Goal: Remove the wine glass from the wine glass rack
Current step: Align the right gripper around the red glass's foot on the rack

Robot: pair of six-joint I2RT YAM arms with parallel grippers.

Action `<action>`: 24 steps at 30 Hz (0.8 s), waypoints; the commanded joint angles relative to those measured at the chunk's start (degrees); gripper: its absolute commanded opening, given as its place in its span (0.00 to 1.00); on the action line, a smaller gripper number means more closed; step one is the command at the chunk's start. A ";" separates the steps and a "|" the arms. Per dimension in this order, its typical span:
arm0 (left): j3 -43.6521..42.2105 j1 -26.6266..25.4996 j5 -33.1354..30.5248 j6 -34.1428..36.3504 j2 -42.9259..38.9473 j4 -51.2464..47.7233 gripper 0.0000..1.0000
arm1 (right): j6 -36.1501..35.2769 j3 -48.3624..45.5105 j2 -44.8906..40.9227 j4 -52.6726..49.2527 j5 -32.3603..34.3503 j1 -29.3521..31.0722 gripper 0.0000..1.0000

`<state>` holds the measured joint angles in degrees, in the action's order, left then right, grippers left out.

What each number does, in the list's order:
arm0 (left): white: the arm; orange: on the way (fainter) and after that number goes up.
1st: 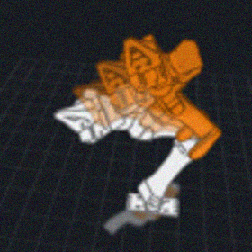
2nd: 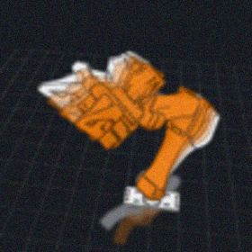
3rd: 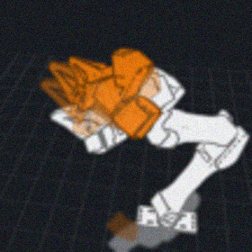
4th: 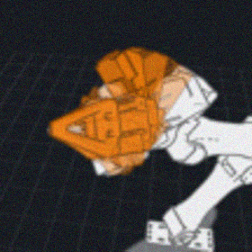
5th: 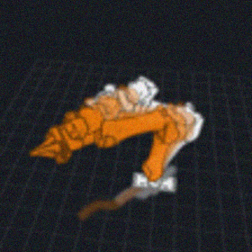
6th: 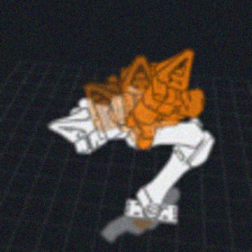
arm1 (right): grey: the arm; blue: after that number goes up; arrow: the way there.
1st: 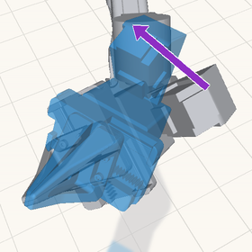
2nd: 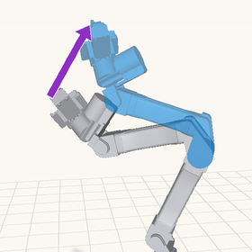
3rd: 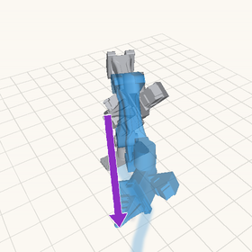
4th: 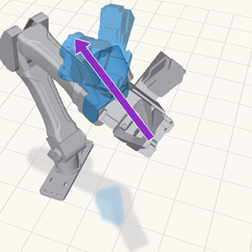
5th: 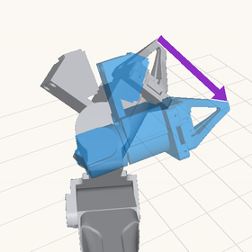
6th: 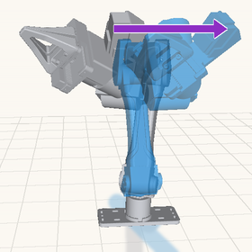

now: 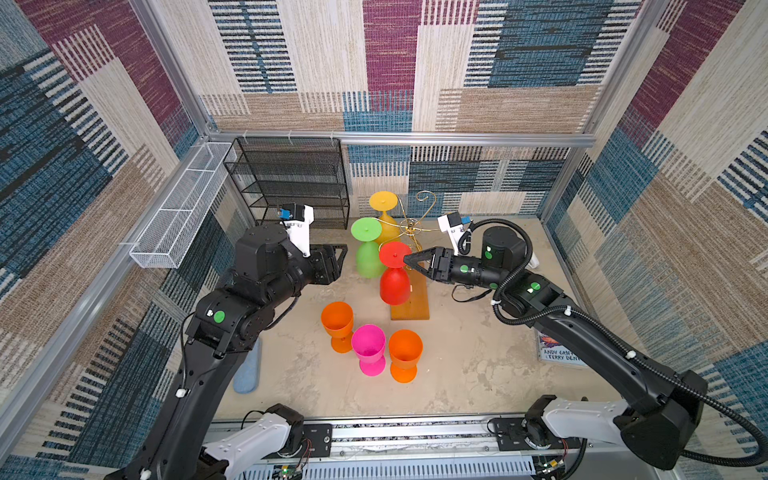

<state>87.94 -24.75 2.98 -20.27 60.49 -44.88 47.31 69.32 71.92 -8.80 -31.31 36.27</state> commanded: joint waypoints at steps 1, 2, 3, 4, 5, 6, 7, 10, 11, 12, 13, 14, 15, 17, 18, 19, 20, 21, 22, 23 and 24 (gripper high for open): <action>-0.38 0.19 -0.26 1.46 -0.28 0.15 0.61 | 1.58 0.03 0.52 2.94 0.11 0.19 0.53; -0.47 0.15 -0.16 1.47 -0.28 0.15 0.61 | 1.70 0.09 0.59 3.07 0.24 0.18 0.53; -0.47 0.26 -0.09 1.51 -0.28 0.15 0.61 | 1.89 0.03 0.71 3.30 0.28 0.20 0.53; -0.65 0.24 0.00 1.53 -0.28 0.35 0.61 | 1.99 0.11 0.86 3.43 0.37 0.20 0.52; -0.70 0.32 0.18 1.55 -0.36 0.48 0.61 | 2.01 0.20 1.07 3.46 0.50 0.20 0.52; -0.79 0.40 0.27 1.55 -0.37 0.51 0.61 | 2.08 0.27 1.29 3.52 0.63 0.20 0.51; -0.87 0.47 0.35 1.55 -0.37 0.60 0.61 | 2.04 0.36 1.61 3.56 0.84 0.20 0.49; -0.93 0.68 0.38 1.72 -0.28 0.52 0.61 | 2.32 0.41 2.28 3.76 0.93 0.20 0.43; -0.93 0.67 0.36 1.73 -0.28 0.49 0.61 | 2.30 0.51 2.42 3.79 1.00 0.20 0.42; -1.08 0.76 0.36 1.81 -0.37 0.41 0.61 | 2.32 0.62 2.60 3.85 0.99 0.20 0.41; -1.18 0.84 0.44 1.82 -0.45 0.54 0.61 | 2.28 0.75 2.81 3.88 0.99 0.20 0.40; -1.37 0.89 0.53 1.82 -0.50 0.65 0.61 | 2.30 0.91 3.02 3.80 1.05 0.20 0.39; -1.58 0.98 0.53 1.82 -0.59 0.73 0.61 | 2.34 1.04 3.18 3.70 1.08 0.20 0.38; -1.97 1.11 0.78 1.75 -0.80 0.92 0.61 | 2.56 1.18 3.45 3.87 1.17 0.20 0.35; -2.12 1.20 0.96 1.73 -0.89 0.96 0.61 | 2.69 1.15 3.38 3.92 1.38 0.20 0.33; -2.25 1.29 1.10 1.64 -0.98 1.10 0.61 | 2.66 1.26 3.35 3.88 1.55 0.20 0.31; -2.48 1.35 1.28 1.64 -0.99 1.08 0.60 | 2.78 1.24 3.34 3.81 1.89 0.20 0.29; -2.59 1.37 1.39 1.56 -1.06 1.09 0.60 | 2.81 1.25 3.33 3.83 2.02 0.20 0.28; -2.71 1.45 1.45 1.55 -1.12 1.11 0.60 | 2.95 1.16 3.25 3.92 2.13 0.20 0.28; -2.85 1.51 1.50 1.47 -1.24 1.14 0.60 | 3.01 1.23 3.28 3.96 2.13 0.20 0.27; -3.03 1.55 1.56 1.46 -1.38 1.23 0.60 | 2.96 1.17 3.36 3.94 2.27 0.20 0.26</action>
<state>85.19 -23.38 3.49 -19.57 59.42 -44.82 49.45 70.02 75.24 -6.85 -29.82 36.40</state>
